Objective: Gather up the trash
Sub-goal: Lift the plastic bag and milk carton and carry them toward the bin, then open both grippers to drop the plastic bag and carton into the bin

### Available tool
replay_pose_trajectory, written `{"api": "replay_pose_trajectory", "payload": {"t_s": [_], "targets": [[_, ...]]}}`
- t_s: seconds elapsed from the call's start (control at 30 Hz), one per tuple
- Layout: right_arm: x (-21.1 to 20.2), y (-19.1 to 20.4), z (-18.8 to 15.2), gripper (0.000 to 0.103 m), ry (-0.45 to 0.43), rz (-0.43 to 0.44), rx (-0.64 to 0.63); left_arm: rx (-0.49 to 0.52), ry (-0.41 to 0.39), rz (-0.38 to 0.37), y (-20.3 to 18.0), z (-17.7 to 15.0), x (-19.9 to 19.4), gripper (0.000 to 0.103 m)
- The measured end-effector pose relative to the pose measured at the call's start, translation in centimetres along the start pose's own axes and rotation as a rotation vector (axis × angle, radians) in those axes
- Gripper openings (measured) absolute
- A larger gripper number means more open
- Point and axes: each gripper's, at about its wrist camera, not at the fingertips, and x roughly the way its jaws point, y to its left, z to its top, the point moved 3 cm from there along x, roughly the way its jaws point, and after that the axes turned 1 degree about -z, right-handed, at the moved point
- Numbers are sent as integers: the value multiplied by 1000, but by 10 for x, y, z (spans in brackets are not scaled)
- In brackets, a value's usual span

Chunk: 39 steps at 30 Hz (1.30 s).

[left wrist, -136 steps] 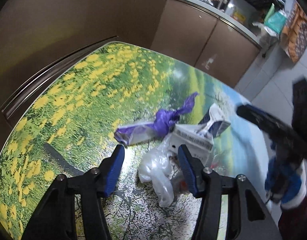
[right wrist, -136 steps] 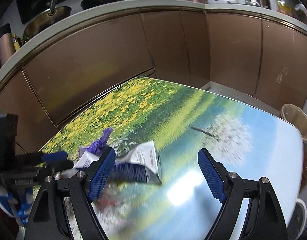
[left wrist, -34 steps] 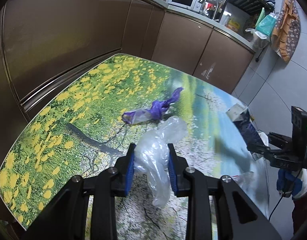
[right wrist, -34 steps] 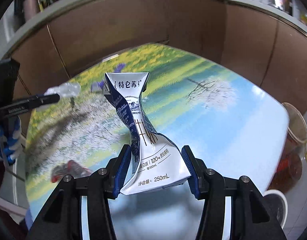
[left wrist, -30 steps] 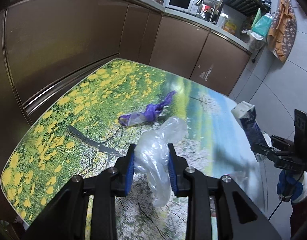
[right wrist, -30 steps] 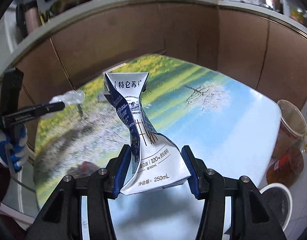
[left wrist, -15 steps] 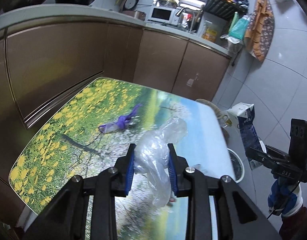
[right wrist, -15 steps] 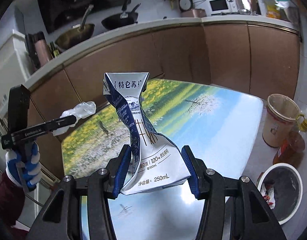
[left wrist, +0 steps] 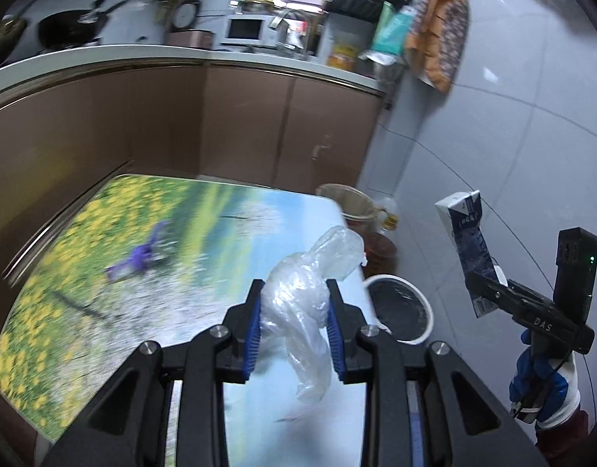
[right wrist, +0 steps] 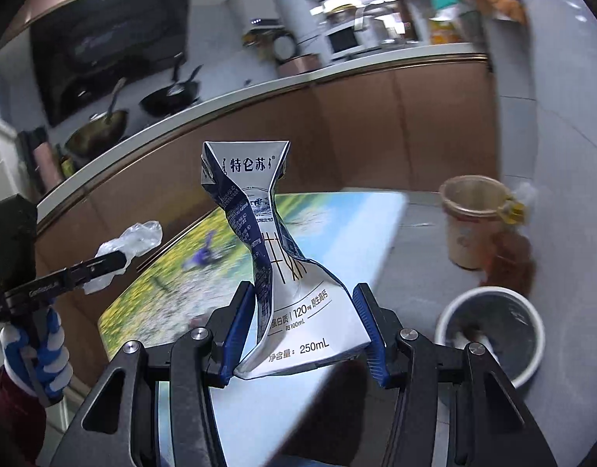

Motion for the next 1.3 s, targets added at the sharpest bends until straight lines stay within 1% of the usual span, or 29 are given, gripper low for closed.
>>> {"api": "replay_pose_trajectory", "payload": {"t_s": [0.1, 0.2, 0.3, 0.47, 0.53, 0.67, 0.83, 0.87, 0.9, 0.93, 0.97, 1.0, 1.07, 1.13, 1.2, 1.3], "targets": [[-11, -31, -1, 51, -25, -70, 50, 41, 27, -39, -33, 7, 26, 28], [-16, -66, -4, 51, -49, -170, 102, 83, 63, -75, -65, 13, 59, 28], [-10, -101, -7, 51, -42, -238, 149, 114, 113, -111, -98, 18, 103, 28], [15, -151, -22, 52, 3, -317, 227, 132, 196, -173, -147, 20, 176, 28], [28, -171, -27, 52, 25, -336, 261, 138, 229, -190, -165, 18, 209, 28], [53, -211, -38, 52, 65, -381, 319, 152, 279, -205, -192, 16, 262, 29], [79, -244, -42, 52, 98, -415, 353, 135, 335, -230, -215, 15, 323, 31], [86, -251, -40, 52, 108, -428, 353, 130, 344, -236, -218, 14, 330, 34], [91, -257, -40, 52, 117, -443, 355, 126, 354, -243, -221, 14, 339, 41], [94, -261, -40, 53, 124, -453, 356, 121, 359, -247, -224, 14, 346, 44], [98, -267, -42, 56, 133, -467, 358, 115, 357, -252, -225, 14, 351, 49], [101, -271, -43, 61, 140, -484, 357, 112, 353, -255, -227, 16, 356, 51], [106, -279, -46, 65, 148, -505, 358, 110, 351, -259, -228, 18, 360, 51], [106, -281, -50, 65, 153, -514, 360, 109, 344, -268, -228, 21, 360, 51], [106, -281, -54, 67, 156, -518, 359, 115, 329, -271, -227, 23, 353, 51], [101, -274, -55, 73, 151, -526, 360, 121, 306, -257, -220, 24, 336, 51]]}}
